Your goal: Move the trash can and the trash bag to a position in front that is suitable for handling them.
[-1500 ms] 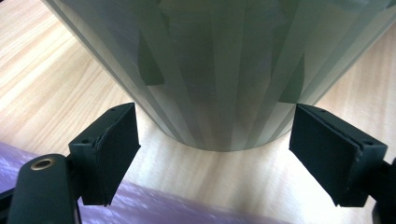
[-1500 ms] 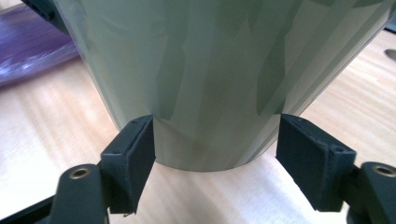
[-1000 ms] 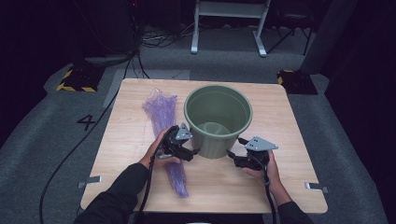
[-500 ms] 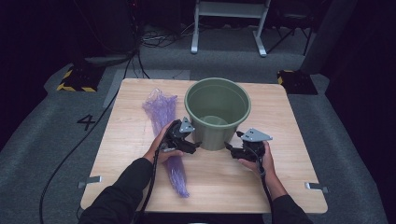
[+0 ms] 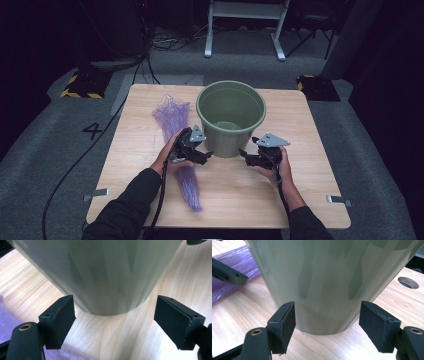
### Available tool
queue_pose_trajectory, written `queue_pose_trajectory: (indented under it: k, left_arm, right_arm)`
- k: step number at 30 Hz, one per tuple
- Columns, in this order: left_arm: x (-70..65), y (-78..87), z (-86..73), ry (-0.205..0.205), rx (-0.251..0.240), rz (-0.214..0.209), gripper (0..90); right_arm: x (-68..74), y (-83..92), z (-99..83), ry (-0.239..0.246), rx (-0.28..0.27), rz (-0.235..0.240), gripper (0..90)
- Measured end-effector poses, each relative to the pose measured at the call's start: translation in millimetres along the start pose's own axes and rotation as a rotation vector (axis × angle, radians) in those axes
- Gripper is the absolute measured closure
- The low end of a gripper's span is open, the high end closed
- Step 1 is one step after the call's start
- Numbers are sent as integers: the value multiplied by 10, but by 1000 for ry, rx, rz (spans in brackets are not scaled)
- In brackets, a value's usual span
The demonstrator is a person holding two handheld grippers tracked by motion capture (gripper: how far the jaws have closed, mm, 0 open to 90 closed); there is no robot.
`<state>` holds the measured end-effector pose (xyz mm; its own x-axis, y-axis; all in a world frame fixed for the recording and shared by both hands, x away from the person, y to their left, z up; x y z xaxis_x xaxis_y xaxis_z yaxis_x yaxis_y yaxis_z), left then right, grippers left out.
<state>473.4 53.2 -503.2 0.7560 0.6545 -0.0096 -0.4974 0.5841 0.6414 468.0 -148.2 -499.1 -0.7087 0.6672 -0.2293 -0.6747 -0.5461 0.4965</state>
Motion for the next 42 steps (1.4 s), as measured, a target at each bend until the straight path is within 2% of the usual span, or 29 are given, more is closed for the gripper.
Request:
queue_pose_trajectory:
  k: [4, 5, 6, 7, 8, 9, 11, 12, 14, 16, 17, 18, 19, 21, 23, 25, 31, 33, 36, 42]
  left_arm:
    - [-12, 207, -49, -6, -9, -7, 159]
    - [-12, 207, -49, -6, -9, -7, 159]
    - [-26, 324, -123, -18, -8, -8, 159]
    - [-26, 324, -123, -18, -8, -8, 158]
    - [-46, 436, -226, -28, -4, -7, 158]
    - [-46, 436, -226, -28, -4, -7, 158]
    - [-84, 583, -415, -41, 13, -23, 158]
    - [-84, 583, -415, -41, 13, -23, 159]
    - [-130, 705, -637, -44, 23, -33, 158]
    - [-180, 752, -743, -66, 21, -48, 160]
    - [-180, 752, -743, -66, 21, -48, 160]
    - [-262, 770, -874, -90, 42, -82, 162]
    - [-262, 770, -874, -90, 42, -82, 162]
    - [-385, 726, -1023, -73, 67, -133, 165]
    - [-428, 674, -1105, -107, 98, -113, 172]
    - [-466, 643, -1137, -106, 108, -119, 175]
    - [-511, 571, -1079, -82, 83, -120, 178]
    - [-555, 490, -1038, -95, 79, -104, 179]
    - [-603, 422, -1023, -109, 95, -110, 179]
    - [-671, 299, -952, -88, 89, -138, 174]
  right_arm:
    - [45, 74, -29, -2, -3, 12, 264]
    - [61, 98, -40, -3, -5, 17, 257]
    - [78, 121, -58, -8, 2, 28, 244]
    - [78, 121, -58, -8, 2, 28, 244]
    - [107, 178, -90, -4, -6, 42, 243]
    - [107, 178, -90, -4, -6, 42, 243]
    - [146, 233, -195, 3, 10, 68, 236]
    - [146, 233, -195, 3, 10, 68, 236]
    - [164, 295, -291, 13, 28, 77, 221]
    - [168, 350, -318, 10, 15, 88, 217]
    - [168, 350, -318, 10, 15, 88, 217]
    - [185, 393, -325, 2, -3, 110, 206]
    - [199, 410, -333, 3, -7, 116, 206]
    - [231, 427, -358, 19, 2, 122, 206]
    - [261, 437, -385, 38, 14, 122, 206]
    - [297, 454, -413, 54, 30, 127, 206]
    - [397, 491, -480, 55, 42, 156, 211]
    - [435, 506, -497, 48, 37, 171, 211]
    - [459, 524, -523, 52, 44, 176, 210]
    - [465, 567, -611, 32, 57, 178, 210]
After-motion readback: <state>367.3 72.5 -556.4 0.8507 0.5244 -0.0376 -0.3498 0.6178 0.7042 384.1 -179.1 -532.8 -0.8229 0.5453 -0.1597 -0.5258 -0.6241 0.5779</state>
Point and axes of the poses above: each handheld gripper's, and its own axes: y roughly backward along the jaws, z roughly out of its top, x roughly to its left, the point moved 8 cm from there along -y, roughly forward along the jaws, and after that the axes turned 9 degrees about y, right-handed, at the moved point
